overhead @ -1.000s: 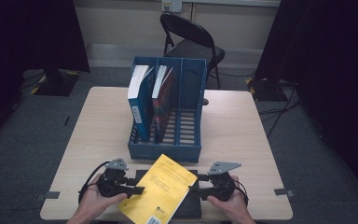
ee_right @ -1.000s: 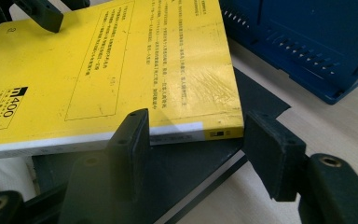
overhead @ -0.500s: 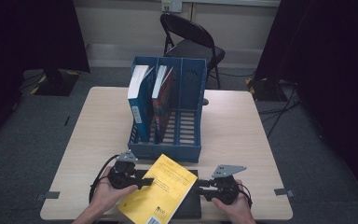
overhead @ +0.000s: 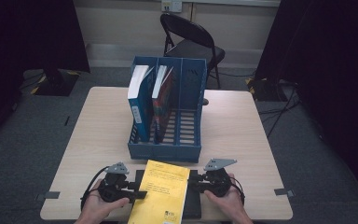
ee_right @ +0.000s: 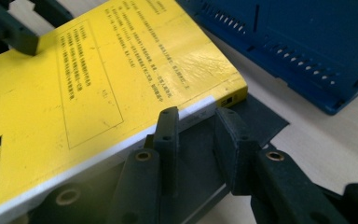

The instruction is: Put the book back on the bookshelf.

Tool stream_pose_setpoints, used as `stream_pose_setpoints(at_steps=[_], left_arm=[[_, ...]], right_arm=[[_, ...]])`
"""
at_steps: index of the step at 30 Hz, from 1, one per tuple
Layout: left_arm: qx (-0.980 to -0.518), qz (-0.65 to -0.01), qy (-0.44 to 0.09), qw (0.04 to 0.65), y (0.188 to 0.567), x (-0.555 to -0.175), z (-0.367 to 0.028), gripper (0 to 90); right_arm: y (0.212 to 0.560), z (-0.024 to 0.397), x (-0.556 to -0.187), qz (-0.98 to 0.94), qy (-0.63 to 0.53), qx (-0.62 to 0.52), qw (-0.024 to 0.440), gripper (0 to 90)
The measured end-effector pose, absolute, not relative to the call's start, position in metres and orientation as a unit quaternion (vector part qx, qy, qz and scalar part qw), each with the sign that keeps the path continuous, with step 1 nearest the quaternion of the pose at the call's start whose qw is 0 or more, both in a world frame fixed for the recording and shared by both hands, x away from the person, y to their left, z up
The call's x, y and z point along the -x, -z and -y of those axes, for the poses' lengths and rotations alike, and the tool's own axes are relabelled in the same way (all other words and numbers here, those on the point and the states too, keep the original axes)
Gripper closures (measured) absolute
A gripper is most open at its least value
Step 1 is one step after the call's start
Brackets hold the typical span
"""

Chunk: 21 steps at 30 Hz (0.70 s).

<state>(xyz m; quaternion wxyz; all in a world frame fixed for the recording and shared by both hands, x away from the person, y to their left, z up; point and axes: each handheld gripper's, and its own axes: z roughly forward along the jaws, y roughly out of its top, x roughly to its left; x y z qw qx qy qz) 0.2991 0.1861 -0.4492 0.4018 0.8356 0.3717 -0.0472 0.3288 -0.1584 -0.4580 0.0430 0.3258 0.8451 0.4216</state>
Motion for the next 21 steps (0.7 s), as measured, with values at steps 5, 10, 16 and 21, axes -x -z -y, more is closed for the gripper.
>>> stream_pose_setpoints(at_steps=[5, 10, 16, 21], left_arm=[[-0.842, -0.367, 0.046, 0.393, 0.447, -0.297, -0.187, 51.7], [-0.833, -0.374, 0.033, 0.407, 0.449, -0.297, -0.191, 51.2], [-0.824, -0.388, 0.022, 0.412, 0.451, -0.304, -0.189, 45.9], [-0.815, -0.398, 0.017, 0.421, 0.453, -0.310, -0.190, 44.2]], right_arm=[[0.458, 0.154, -0.337, -0.844, -0.422, -0.328, 0.044, 70.7], [0.458, 0.149, -0.342, -0.843, -0.422, -0.330, 0.052, 70.4], [0.459, 0.144, -0.338, -0.842, -0.423, -0.330, 0.065, 70.3], [0.459, 0.144, -0.333, -0.845, -0.423, -0.323, 0.057, 69.6]])
